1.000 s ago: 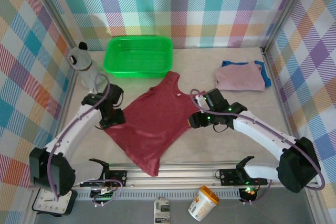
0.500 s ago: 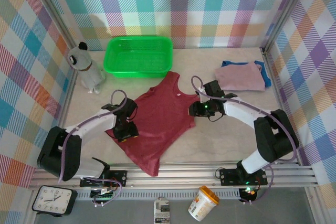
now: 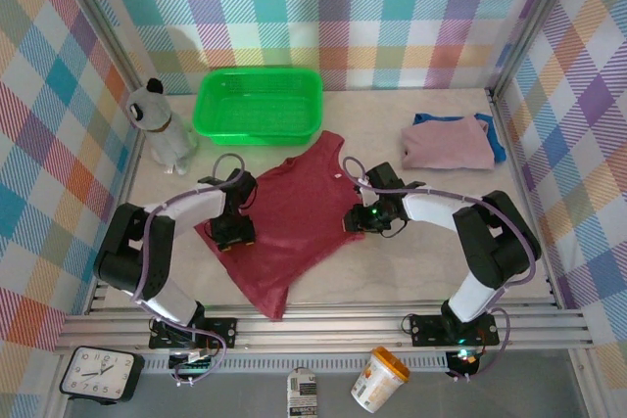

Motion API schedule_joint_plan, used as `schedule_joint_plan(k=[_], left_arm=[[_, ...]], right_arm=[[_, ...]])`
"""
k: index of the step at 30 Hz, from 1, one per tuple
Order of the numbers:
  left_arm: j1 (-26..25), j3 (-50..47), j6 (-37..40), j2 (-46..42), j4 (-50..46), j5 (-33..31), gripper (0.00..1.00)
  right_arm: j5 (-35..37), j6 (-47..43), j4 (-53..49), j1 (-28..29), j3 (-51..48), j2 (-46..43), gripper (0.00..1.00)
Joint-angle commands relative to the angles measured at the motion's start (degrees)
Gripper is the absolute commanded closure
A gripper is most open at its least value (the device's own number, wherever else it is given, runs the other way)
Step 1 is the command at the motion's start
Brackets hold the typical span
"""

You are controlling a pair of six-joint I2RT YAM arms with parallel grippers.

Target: Fold and stack the tank tops

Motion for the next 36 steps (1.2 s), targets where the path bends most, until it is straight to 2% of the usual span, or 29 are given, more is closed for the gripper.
schedule_joint_plan(k=[1, 5, 9, 14, 19, 21, 24, 27, 30, 36], left_arm=[[1.48, 3.66, 5.29, 3.26, -1.46, -4.04, 0.53], [1.55, 9.05, 7.75, 5.50, -3.99, -5.34, 0.52], [0.94, 11.98, 7.92, 2.06, -7.39, -4.43, 0.52], [-4.08, 12.04, 4.20, -4.60, -12.93, -1.76, 0.51], [-14.51, 6.23, -5.75, -12.81, -14.82, -0.87, 0.50], [-20.17, 3.93, -10.57, -15.42, -14.09, -0.68, 0.50], [-29.89, 1.25, -17.58, -16.34, -12.56, -0.85, 0.50], [-37.09, -0.19, -22.82, -15.12, -11.78, -2.08, 0.49], [-41.95, -1.52, -25.76, -12.89, -11.06, -2.43, 0.49], [-47.05, -4.43, -29.18, -9.60, -10.18, -2.09, 0.51]], right_arm=[[2.69, 1.49, -2.57, -0.34, -1.34, 1.30, 0.62], [1.39, 2.29, -2.30, -0.18, -0.82, -0.45, 0.62], [2.00, 3.43, -4.28, -0.53, -1.23, -4.50, 0.60], [6.39, 5.76, -7.42, -3.46, -2.12, -11.09, 0.51], [8.07, 6.66, -11.00, -8.80, -2.08, -16.69, 0.44], [7.93, 7.16, -11.88, -10.80, -2.22, -17.53, 0.43], [7.62, 7.32, -11.55, -14.20, -2.29, -17.46, 0.41], [7.73, 6.38, -11.55, -15.86, -0.60, -15.94, 0.41], [5.20, 6.34, -11.11, -16.42, 1.43, -13.71, 0.42], [-1.60, 6.61, -10.82, -14.79, 1.97, -9.71, 0.48]])
